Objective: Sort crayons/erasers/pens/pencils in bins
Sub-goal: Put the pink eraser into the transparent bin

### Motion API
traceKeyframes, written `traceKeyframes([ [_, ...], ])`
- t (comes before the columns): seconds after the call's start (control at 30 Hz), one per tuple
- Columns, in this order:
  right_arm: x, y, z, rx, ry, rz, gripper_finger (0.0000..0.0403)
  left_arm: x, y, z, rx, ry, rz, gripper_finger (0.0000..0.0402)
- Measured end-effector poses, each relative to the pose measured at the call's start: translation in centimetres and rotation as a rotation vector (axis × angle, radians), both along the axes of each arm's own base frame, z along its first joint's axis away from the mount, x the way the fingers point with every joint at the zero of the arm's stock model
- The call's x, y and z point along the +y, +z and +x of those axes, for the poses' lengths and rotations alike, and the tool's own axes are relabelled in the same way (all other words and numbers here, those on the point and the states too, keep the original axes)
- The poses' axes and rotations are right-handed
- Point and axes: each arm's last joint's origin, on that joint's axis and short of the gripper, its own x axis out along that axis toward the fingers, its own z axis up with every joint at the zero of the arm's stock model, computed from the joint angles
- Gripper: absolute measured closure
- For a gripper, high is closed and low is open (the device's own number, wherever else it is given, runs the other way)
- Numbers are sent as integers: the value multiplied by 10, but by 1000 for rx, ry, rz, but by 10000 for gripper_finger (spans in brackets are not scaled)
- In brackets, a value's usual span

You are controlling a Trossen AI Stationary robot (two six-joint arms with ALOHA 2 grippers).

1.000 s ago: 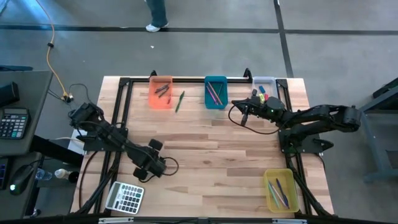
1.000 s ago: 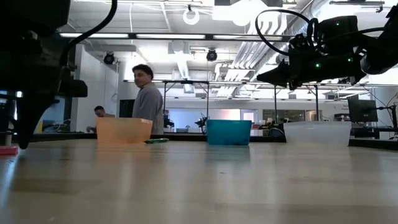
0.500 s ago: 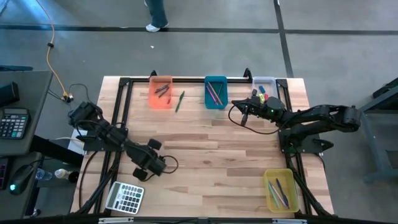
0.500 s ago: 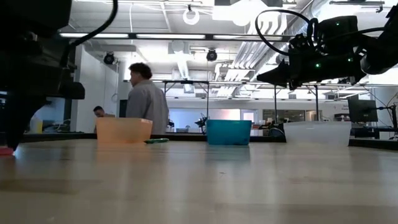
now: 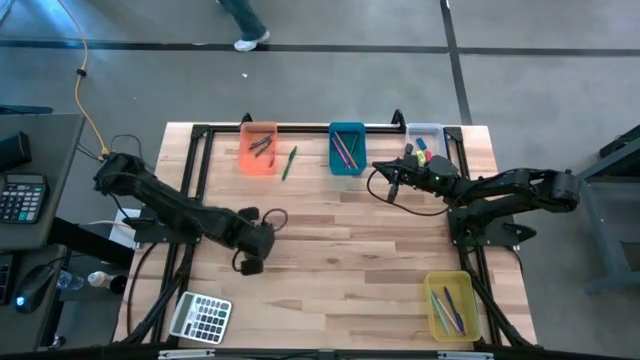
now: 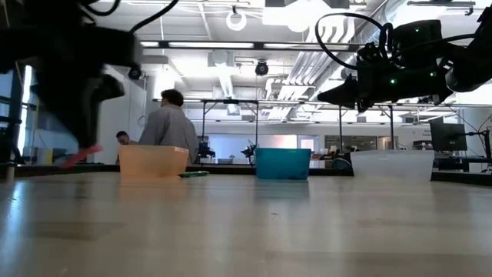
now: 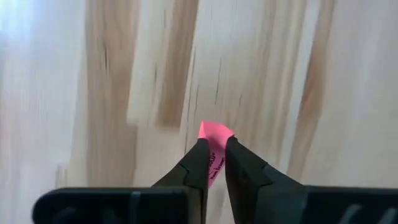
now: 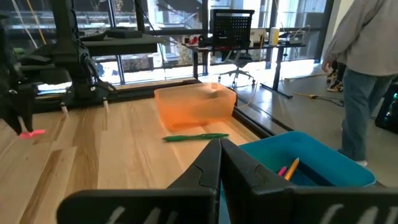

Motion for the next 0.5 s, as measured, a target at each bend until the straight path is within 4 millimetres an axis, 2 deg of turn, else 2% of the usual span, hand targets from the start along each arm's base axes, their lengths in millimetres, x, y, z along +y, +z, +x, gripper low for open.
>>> traceKeyframes([
  [0.13,0,-1,0,6,0,3,403,12,4,6,-188,87,-57,388],
  [0.37,0,-2,0,18,0,6,403,33,-10,11,-501,205,-147,401],
  [0.5,0,-2,0,21,1,7,403,38,-18,6,-466,200,-201,401],
])
